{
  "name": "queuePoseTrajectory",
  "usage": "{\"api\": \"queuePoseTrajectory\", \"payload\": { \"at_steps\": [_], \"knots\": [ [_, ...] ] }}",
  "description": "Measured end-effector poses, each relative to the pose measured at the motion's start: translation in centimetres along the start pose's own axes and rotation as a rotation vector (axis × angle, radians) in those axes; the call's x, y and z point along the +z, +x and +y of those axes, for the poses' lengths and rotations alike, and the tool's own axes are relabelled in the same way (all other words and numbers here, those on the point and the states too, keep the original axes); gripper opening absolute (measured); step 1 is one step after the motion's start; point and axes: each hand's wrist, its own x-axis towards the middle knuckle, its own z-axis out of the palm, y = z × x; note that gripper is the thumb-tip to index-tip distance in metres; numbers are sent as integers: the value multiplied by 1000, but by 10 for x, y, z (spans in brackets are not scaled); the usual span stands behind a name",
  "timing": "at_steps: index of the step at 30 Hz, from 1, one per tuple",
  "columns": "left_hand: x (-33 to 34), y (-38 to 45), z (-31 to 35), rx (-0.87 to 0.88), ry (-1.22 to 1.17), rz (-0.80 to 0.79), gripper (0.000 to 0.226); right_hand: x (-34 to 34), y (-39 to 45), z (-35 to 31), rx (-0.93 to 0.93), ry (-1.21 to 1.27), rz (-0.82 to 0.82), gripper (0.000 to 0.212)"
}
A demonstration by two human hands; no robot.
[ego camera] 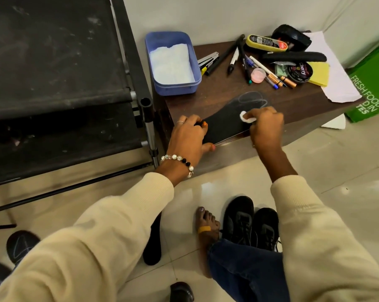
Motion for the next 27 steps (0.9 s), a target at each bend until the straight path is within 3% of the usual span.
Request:
{"api": "queuePoseTrajectory", "payload": {
  "at_steps": [7, 15, 21, 25, 27],
  "knots": [
    [0, 1, -2, 8, 5, -5, 59, -1, 5, -1, 159, 40, 40, 37],
    [-1, 1, 1, -18, -12, -11, 56, 1, -23, -9, -62, 103, -17, 32],
    [0, 1, -1, -7, -8, -8, 58, -2, -1, 1, 148, 152, 68, 35],
    [2, 1, -2, 0, 0, -2, 58, 0, -1, -7, 179, 46, 14, 36],
    [3, 2, -1, -2, 3, 1, 57, 1, -6, -18, 105, -9, -7, 36]
  ]
}}
